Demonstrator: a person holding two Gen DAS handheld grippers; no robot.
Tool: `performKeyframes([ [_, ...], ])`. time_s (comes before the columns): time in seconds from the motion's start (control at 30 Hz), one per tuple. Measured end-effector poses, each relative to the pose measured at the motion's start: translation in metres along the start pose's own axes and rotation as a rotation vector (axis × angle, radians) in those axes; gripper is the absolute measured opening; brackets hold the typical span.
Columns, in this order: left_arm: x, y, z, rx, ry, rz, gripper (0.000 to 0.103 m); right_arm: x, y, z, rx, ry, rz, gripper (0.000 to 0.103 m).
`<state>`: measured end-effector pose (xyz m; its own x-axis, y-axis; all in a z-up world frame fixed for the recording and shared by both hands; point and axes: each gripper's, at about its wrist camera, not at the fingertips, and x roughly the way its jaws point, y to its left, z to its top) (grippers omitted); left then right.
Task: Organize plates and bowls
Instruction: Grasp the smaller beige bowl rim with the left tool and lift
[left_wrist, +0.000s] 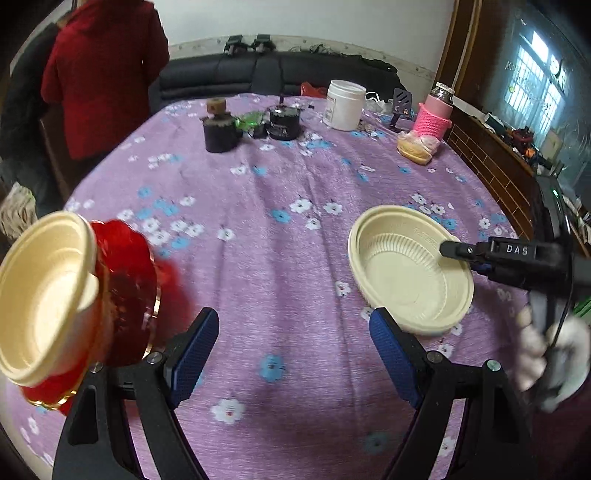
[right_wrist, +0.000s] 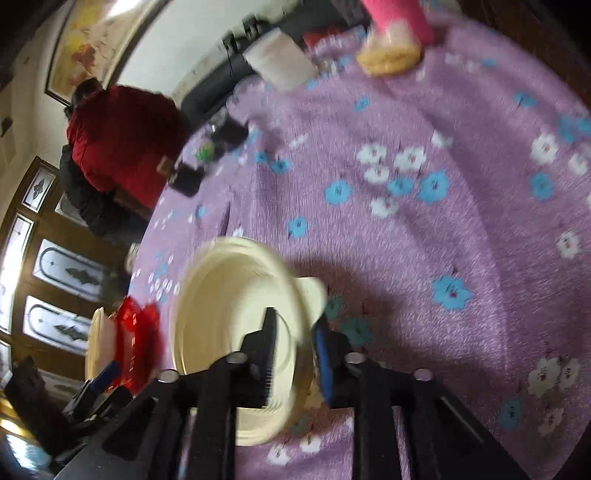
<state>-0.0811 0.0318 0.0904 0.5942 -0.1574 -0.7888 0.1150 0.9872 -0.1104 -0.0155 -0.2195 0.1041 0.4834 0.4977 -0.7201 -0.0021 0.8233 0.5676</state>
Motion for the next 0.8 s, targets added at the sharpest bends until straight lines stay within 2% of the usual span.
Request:
performKeyframes([
  [0.03, 0.002, -0.003, 0.000, 0.005, 0.002, 0.008, 0.083, -0.002, 0.001, -0.005, -0.001, -0.043, -0.001, 0.042],
  [0.13, 0.004, -0.009, 0.001, 0.027, -0.011, 0.037, 0.083, -0.004, 0.000, -0.016, -0.011, -0.144, 0.004, 0.043],
  [0.33, 0.026, -0.024, 0.015, 0.039, -0.010, 0.058, 0.083, -0.006, 0.013, -0.025, -0.093, -0.180, -0.064, 0.043],
  [0.47, 0.046, -0.035, 0.027, 0.022, -0.007, 0.052, 0.085, -0.001, 0.007, -0.030, -0.105, -0.158, -0.097, 0.043],
  [0.5, 0.053, -0.040, 0.031, 0.025, -0.002, 0.039, 0.085, 0.002, 0.005, -0.030, -0.103, -0.151, -0.096, 0.042],
  [0.6, 0.070, -0.053, 0.037, 0.052, 0.017, 0.025, 0.085, 0.003, 0.006, -0.030, -0.114, -0.150, -0.093, 0.031],
  [0.7, 0.092, -0.065, 0.038, 0.073, 0.062, 0.016, 0.084, 0.003, 0.007, -0.031, -0.124, -0.150, -0.093, 0.027],
  [0.77, 0.100, -0.068, 0.036, 0.066, 0.086, -0.020, 0.071, 0.004, 0.007, -0.033, -0.125, -0.145, -0.091, 0.026],
  [0.8, 0.104, -0.069, 0.035, 0.062, 0.105, -0.050, 0.038, 0.005, 0.007, -0.033, -0.130, -0.145, -0.095, 0.026],
])
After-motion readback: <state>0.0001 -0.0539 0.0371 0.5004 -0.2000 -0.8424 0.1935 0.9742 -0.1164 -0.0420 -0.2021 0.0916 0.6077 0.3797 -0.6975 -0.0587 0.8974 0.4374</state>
